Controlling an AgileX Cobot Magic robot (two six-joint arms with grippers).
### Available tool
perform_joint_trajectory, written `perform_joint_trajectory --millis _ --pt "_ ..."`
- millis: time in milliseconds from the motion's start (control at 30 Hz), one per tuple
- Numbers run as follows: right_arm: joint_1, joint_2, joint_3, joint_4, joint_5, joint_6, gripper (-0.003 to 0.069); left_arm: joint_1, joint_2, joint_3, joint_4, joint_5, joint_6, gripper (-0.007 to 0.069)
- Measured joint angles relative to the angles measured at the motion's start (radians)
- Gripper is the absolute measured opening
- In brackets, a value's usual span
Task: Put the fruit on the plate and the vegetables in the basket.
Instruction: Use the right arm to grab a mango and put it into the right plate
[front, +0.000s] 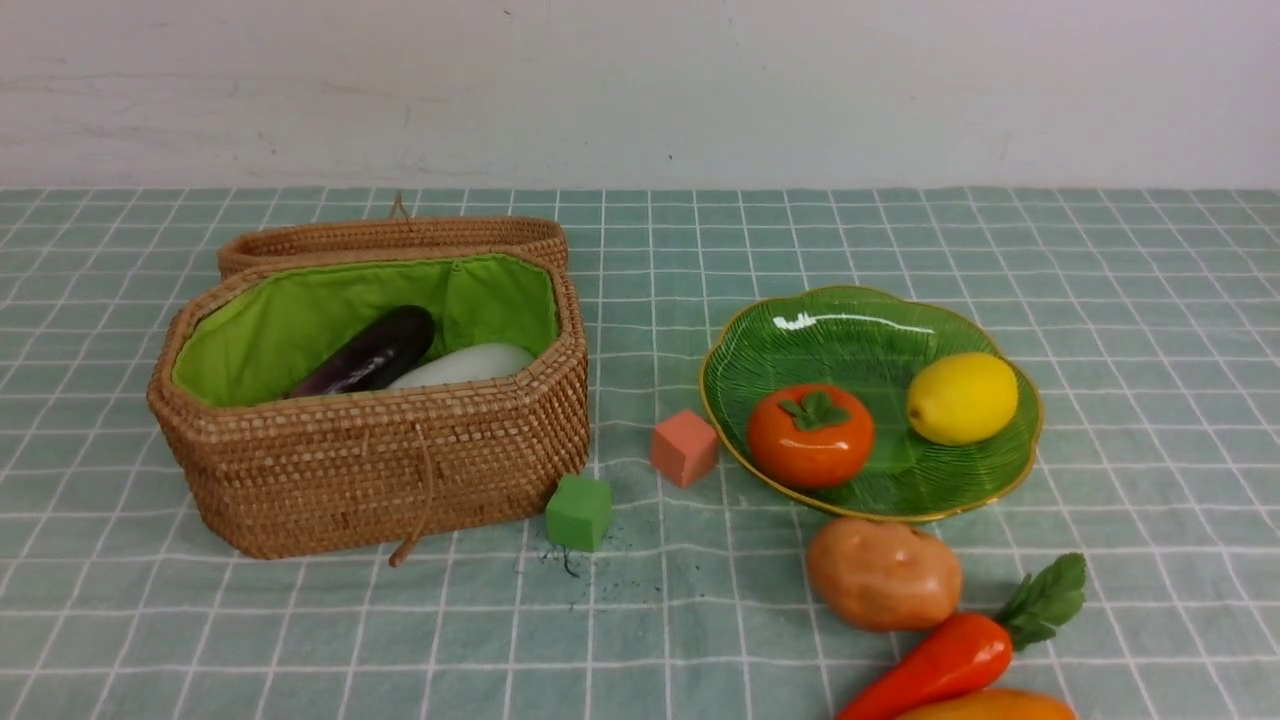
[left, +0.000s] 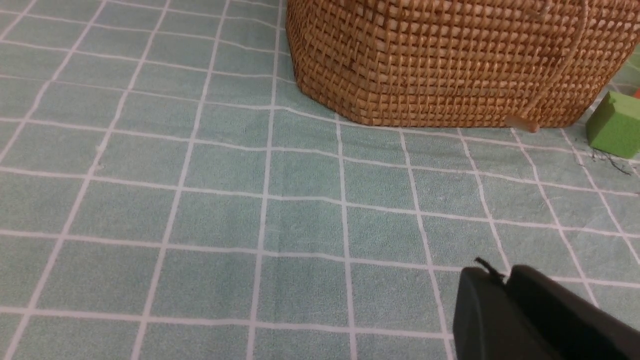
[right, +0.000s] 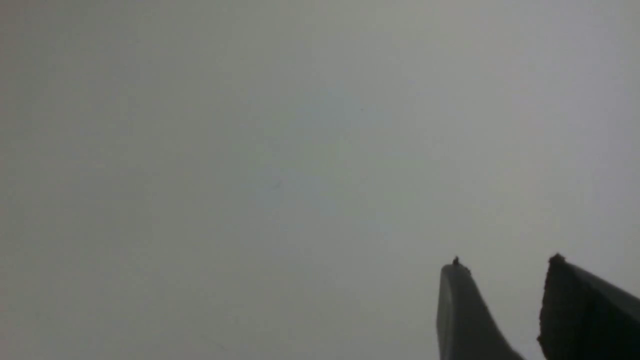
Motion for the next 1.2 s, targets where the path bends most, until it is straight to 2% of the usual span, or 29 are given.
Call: perform_joint_trajectory --millis 67,167,200,267,367,467,533,600,633,733,800,833,867,900,933,967,1033,1133,1200 --pt "0.000 0.143 -0.175 0.000 0.248 0.003 0.0241 0.000 0.000 0.000 0.000 0.000 0.000 0.0059" --pt "0.000 0.298 -0.294 -0.011 0.492 -0.053 0.0241 0.000 0.000 0.000 0.000 0.000 0.000 0.0060" --pt "0.000 0.298 -0.294 -0.013 0.492 -0.060 0.0241 0.000 0.000 0.000 0.000 0.000 0.000 0.0060" --pt "0.000 0.428 -0.334 -0.024 0.639 -0.170 0.0241 0.000 0.000 0.000 0.000 0.000 0.000 0.0060" --pt "0.000 0.545 -0.331 0.020 0.701 -0.301 0.0241 0.000 0.000 0.000 0.000 0.000 0.000 0.0060" --pt "0.000 0.652 -0.322 0.172 0.710 -0.434 0.0241 0.000 0.000 0.000 0.000 0.000 0.000 0.0060" --pt "0.000 0.764 -0.322 0.344 0.744 -0.585 0.0241 0.000 0.000 0.000 0.000 0.000 0.000 0.0060" --pt "0.000 0.805 -0.322 0.429 0.765 -0.679 0.0241 0.000 0.000 0.000 0.000 0.000 0.000 0.0060" --pt "0.000 0.865 -0.322 0.538 0.797 -0.804 0.0241 0.000 0.000 0.000 0.000 0.000 0.000 0.0060" --pt "0.000 0.948 -0.322 0.691 0.868 -1.057 0.0248 0.000 0.000 0.000 0.000 0.000 0.000 0.0060" --pt "0.009 1.005 -0.322 0.785 0.922 -1.251 0.0277 0.000 0.000 0.000 0.000 0.000 0.000 0.0063" --pt "0.023 1.026 -0.322 0.807 0.935 -1.294 0.0294 0.000 0.000 0.000 0.000 0.000 -0.001 0.0065" --pt "0.023 1.026 -0.322 0.811 0.935 -1.303 0.0299 0.000 0.000 0.000 0.000 0.000 -0.001 0.0065" --pt "0.076 1.065 -0.327 0.822 0.944 -1.354 0.0354 0.000 0.000 0.000 0.000 0.000 -0.001 0.0069" --pt "0.089 1.073 -0.330 0.821 0.945 -1.357 0.0360 0.000 0.000 0.000 0.000 0.000 -0.001 0.0069" --pt "0.142 1.099 -0.345 0.788 0.948 -1.369 0.0407 0.000 0.000 0.000 0.000 0.000 -0.001 0.0070" --pt "0.183 1.117 -0.358 0.751 0.948 -1.373 0.0443 0.000 0.000 0.000 0.000 0.000 -0.001 0.0071" --pt "0.346 1.179 -0.407 0.532 0.944 -1.342 0.0576 0.000 0.000 0.000 0.000 0.000 -0.002 0.0071" --pt "0.426 1.209 -0.419 0.375 0.939 -1.304 0.0619 0.000 0.000 0.000 0.000 0.000 -0.002 0.0072"
